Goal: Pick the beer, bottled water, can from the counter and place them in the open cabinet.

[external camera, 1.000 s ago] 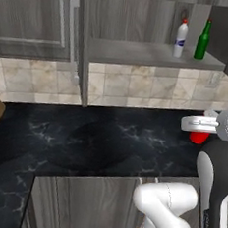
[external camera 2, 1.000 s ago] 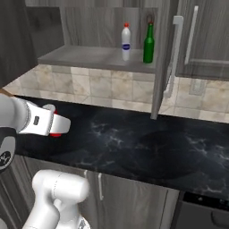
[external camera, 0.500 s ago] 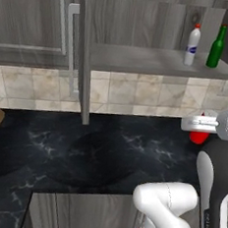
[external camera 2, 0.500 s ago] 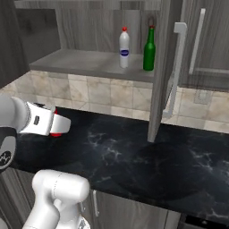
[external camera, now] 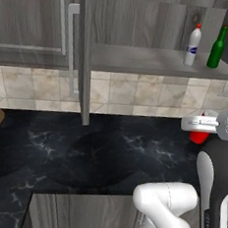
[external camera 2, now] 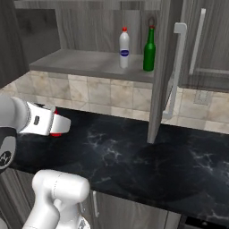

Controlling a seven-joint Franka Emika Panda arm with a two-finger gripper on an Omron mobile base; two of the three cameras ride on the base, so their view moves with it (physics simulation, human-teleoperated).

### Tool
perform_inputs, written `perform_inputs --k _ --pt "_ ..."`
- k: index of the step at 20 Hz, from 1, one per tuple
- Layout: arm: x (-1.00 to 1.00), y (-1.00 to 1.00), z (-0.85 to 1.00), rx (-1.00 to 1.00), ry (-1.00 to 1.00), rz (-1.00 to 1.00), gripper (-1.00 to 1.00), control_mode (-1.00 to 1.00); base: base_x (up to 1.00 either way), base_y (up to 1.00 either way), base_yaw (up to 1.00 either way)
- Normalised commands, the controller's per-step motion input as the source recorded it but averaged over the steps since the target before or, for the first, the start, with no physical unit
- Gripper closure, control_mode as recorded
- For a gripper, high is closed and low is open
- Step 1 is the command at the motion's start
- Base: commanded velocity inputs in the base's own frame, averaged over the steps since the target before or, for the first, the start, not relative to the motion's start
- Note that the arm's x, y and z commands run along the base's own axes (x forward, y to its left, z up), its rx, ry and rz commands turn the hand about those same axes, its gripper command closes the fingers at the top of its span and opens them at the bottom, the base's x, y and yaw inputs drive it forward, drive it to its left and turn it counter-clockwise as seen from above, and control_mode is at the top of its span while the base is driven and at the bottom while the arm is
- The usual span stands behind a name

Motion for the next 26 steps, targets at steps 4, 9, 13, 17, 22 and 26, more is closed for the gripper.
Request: perform_inputs --k 4,9,13,17,22,26 --pt "0.00 0.00 0.00 0.00 0.00 0.00 1.00 1.00 0.22 0.00 0.00" --pt "0.00 0.00 0.00 0.00 0.00 0.00 1.00 1.00 0.16 0.00 0.00" --pt "0.00 0.00 -0.03 0.00 0.04 0.01 1.00 -1.00 0.00 0.00 0.00" --pt "-0.03 0.00 0.01 0.00 0.01 0.03 1.00 -1.00 0.00 0.00 0.00" --pt "-0.14 0.00 0.17 0.00 0.00 0.03 1.00 -1.00 0.00 0.00 0.00" --pt "-0.28 0.00 0.30 0.00 -0.01 0.01 1.00 -1.00 0.00 0.00 0.00"
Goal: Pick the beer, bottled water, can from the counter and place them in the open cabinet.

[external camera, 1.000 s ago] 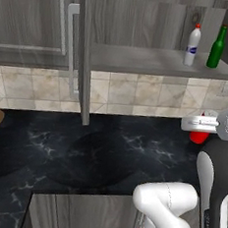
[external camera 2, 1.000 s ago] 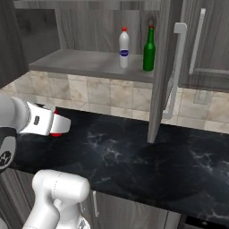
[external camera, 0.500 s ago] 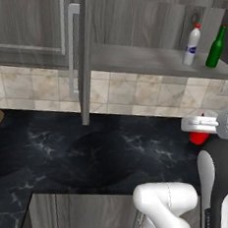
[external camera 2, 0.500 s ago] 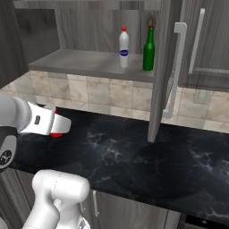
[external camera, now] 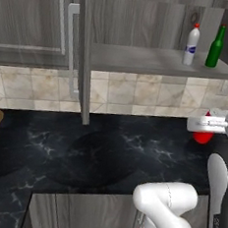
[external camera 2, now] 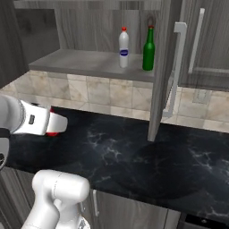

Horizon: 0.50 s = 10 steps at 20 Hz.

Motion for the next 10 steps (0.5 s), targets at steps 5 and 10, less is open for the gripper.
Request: perform_inputs --k 5,10 --pt "-0.12 0.08 0.29 -0.06 -0.07 0.00 1.00 -1.00 0.00 0.00 0.00" --pt "0.00 0.05 0.36 -0.05 -0.13 0.00 1.00 -1.00 0.00 0.00 0.00"
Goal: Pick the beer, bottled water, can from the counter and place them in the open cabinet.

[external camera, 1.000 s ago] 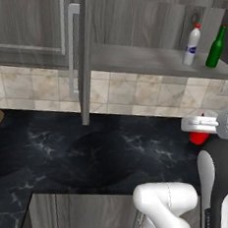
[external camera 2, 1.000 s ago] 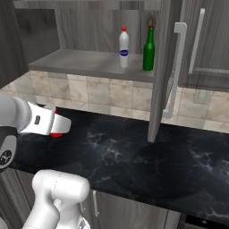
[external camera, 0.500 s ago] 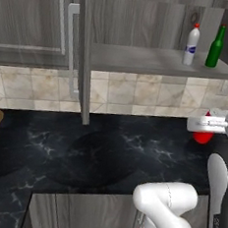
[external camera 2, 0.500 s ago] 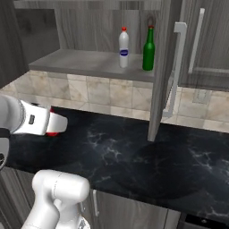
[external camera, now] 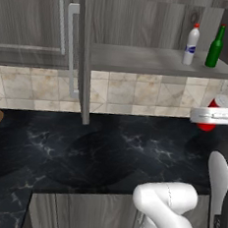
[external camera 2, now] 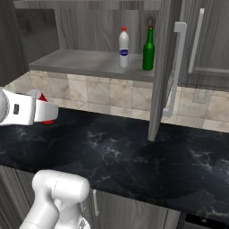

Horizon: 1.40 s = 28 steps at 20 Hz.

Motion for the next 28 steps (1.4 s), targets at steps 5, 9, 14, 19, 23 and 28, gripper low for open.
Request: perform_inputs --k 5,9,14,19,23,28 --pt "0.02 0.00 0.28 -0.01 -0.11 0.01 1.00 -1.00 0.00 0.00 0.00" --pt "0.11 0.00 0.18 0.00 -0.08 0.03 1.00 -1.00 0.00 0.00 0.00" --pt "0.22 0.03 0.22 0.00 0.00 0.02 1.00 -1.00 0.00 0.00 0.00" --pt "0.37 0.00 0.20 0.00 0.00 0.01 1.00 -1.00 0.00 0.00 0.00" --pt "0.40 0.00 0.16 0.00 0.00 0.00 1.00 -1.00 0.00 0.00 0.00" --pt "0.42 0.00 0.02 0.00 0.00 0.00 1.00 -1.00 0.00 0.00 0.00"
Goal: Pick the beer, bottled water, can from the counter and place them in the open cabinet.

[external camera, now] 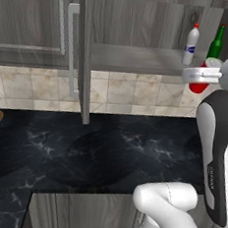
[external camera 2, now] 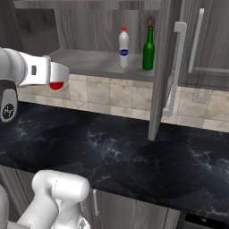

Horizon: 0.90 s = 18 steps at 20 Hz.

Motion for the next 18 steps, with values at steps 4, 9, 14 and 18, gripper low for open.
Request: perform_inputs --k 4,9,14,18 --pt "0.52 0.00 0.00 0.00 0.00 0.00 1.00 -1.00 0.00 0.00 0.00" --pt "0.57 0.00 0.00 0.00 0.00 0.00 1.00 -1.00 0.00 0.00 0.00" --pt "0.55 0.00 0.00 0.00 0.00 0.00 1.00 -1.00 0.00 0.00 0.00" --pt "0.49 0.00 0.00 0.00 0.00 0.00 1.00 -1.00 0.00 0.00 0.00"
